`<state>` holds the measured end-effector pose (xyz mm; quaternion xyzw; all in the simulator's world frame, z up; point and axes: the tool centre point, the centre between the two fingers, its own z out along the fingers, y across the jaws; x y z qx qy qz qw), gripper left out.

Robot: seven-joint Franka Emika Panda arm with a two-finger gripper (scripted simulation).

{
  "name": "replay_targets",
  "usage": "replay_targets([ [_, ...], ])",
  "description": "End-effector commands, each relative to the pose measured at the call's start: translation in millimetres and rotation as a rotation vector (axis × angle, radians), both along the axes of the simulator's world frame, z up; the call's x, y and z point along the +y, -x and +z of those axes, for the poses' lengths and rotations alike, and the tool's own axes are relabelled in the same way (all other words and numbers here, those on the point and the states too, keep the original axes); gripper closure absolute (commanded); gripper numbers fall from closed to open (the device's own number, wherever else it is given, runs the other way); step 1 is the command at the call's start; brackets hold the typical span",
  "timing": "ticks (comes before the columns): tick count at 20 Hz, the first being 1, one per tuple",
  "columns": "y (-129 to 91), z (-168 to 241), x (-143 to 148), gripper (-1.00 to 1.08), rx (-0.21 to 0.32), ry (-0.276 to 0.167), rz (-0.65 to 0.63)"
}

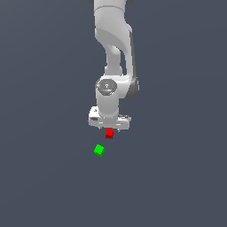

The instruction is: Stack the red cube on top of the green cube.

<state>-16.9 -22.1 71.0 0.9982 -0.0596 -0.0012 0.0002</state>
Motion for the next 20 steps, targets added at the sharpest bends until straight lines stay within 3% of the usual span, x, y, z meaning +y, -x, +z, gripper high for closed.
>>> replay_targets([
  [1, -0.2, -1.0, -0.1, -0.92, -0.001, 0.0, 0.0],
  [17, -1.3, -51.2, 0.0, -0.92, -0.002, 0.0, -0.001],
  [18, -1.3, -51.2, 0.0, 1.08, -0.002, 0.0, -0.001],
  [20, -1.3, -51.2, 0.0, 1.08, -0.002, 0.0, -0.001],
])
